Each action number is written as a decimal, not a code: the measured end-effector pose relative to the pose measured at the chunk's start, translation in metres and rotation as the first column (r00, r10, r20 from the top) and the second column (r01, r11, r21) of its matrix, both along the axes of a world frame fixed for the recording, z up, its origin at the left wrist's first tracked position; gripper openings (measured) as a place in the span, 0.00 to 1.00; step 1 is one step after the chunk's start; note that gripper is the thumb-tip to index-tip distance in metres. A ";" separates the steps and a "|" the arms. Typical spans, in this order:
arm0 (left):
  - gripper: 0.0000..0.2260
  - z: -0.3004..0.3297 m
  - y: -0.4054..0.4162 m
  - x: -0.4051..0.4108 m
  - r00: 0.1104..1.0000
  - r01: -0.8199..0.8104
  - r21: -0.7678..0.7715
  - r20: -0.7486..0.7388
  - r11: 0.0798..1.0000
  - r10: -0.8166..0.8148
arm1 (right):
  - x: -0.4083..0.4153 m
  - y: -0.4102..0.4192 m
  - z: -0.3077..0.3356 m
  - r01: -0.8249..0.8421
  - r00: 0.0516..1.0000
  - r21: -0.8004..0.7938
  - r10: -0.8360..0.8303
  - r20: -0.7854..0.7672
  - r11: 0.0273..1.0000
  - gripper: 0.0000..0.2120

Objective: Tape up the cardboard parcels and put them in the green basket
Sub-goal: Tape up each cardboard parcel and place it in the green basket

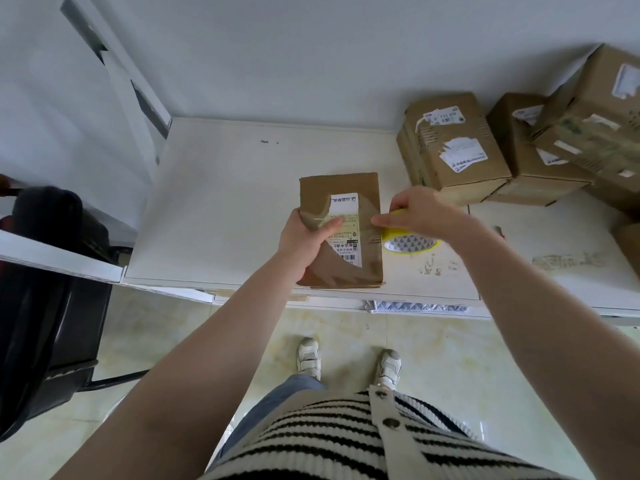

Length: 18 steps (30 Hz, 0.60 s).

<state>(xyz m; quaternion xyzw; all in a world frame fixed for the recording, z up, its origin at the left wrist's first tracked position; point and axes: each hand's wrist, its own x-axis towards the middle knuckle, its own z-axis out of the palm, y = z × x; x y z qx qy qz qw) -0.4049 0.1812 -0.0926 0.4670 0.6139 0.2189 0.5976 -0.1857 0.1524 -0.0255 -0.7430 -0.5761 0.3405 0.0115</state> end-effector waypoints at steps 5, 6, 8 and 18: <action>0.23 0.000 -0.017 0.017 0.948 -0.014 -0.190 0.311 0.982 0.074 | 0.019 -0.002 0.056 -0.128 0.991 0.024 0.128 -0.035 0.992 0.17; 0.27 0.001 -0.018 0.020 0.955 -0.005 -0.165 0.291 0.986 0.054 | 0.016 -0.003 0.058 -0.136 0.991 0.033 0.137 -0.011 0.990 0.18; 0.38 0.003 -0.011 0.022 0.992 0.019 -0.010 0.125 1.000 -0.017 | 0.009 -0.003 0.057 -0.117 0.993 0.053 0.116 0.016 0.992 0.19; 0.45 0.015 -0.006 0.052 0.931 0.310 0.288 -0.284 0.906 -0.229 | -0.012 0.017 0.056 -0.197 0.979 0.110 0.190 0.072 0.974 0.21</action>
